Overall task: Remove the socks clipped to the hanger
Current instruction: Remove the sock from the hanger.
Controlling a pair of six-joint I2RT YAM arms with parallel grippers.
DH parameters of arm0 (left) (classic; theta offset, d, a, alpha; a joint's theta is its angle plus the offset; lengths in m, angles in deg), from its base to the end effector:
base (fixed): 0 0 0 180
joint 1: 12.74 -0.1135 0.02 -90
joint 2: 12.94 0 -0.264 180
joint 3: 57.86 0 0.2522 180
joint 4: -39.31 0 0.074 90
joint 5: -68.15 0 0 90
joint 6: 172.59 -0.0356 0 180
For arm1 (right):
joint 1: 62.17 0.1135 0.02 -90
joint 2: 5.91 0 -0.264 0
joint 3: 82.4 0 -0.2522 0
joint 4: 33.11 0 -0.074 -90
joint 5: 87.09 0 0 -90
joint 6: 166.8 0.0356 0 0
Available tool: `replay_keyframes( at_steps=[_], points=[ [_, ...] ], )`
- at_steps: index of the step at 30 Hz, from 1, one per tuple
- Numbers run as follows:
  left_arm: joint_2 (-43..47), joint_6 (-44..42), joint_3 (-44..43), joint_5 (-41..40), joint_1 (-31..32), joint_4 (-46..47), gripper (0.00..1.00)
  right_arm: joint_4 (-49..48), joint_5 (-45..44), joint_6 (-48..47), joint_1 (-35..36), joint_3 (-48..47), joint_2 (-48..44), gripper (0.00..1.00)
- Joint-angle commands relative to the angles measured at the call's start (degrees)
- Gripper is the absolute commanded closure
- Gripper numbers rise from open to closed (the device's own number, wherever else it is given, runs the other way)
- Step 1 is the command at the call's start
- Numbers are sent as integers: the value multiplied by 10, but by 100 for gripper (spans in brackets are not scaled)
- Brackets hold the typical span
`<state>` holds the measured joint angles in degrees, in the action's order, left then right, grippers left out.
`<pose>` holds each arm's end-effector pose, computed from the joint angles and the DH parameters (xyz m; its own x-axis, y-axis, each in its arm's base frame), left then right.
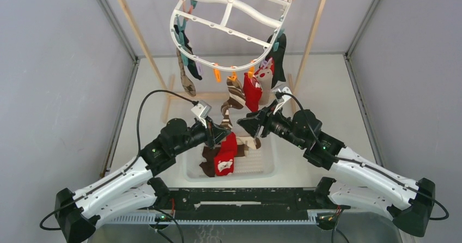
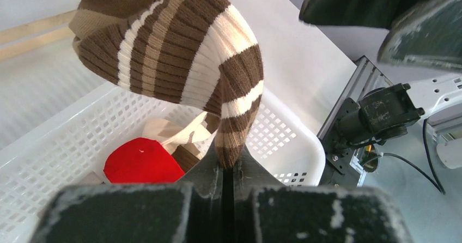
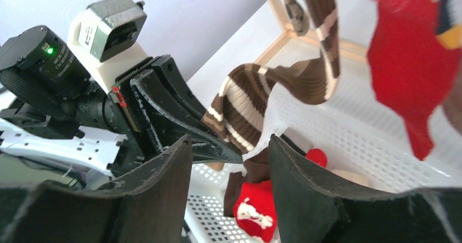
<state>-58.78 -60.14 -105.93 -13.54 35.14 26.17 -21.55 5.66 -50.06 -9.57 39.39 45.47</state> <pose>0.1272 -0.1483 0.2920 -0.4339 -0.0835 -0.8971 0.7178 0.5697 -0.4003 0.1291 0.1717 0.3407 -0.4148 0.1974 -0.8882 -0.7120 0.5373 0.4519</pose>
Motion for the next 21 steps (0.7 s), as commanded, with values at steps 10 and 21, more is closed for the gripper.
replay_keyframes(
  at_steps=[10, 21],
  points=[
    [17, -13, -53, 11, 4, -14, 100, -23, -70, -113, 7, -62, 4, 1],
    [25, -17, -57, 9, 4, -32, 100, -60, -64, -180, 11, -129, 51, 20]
  ],
)
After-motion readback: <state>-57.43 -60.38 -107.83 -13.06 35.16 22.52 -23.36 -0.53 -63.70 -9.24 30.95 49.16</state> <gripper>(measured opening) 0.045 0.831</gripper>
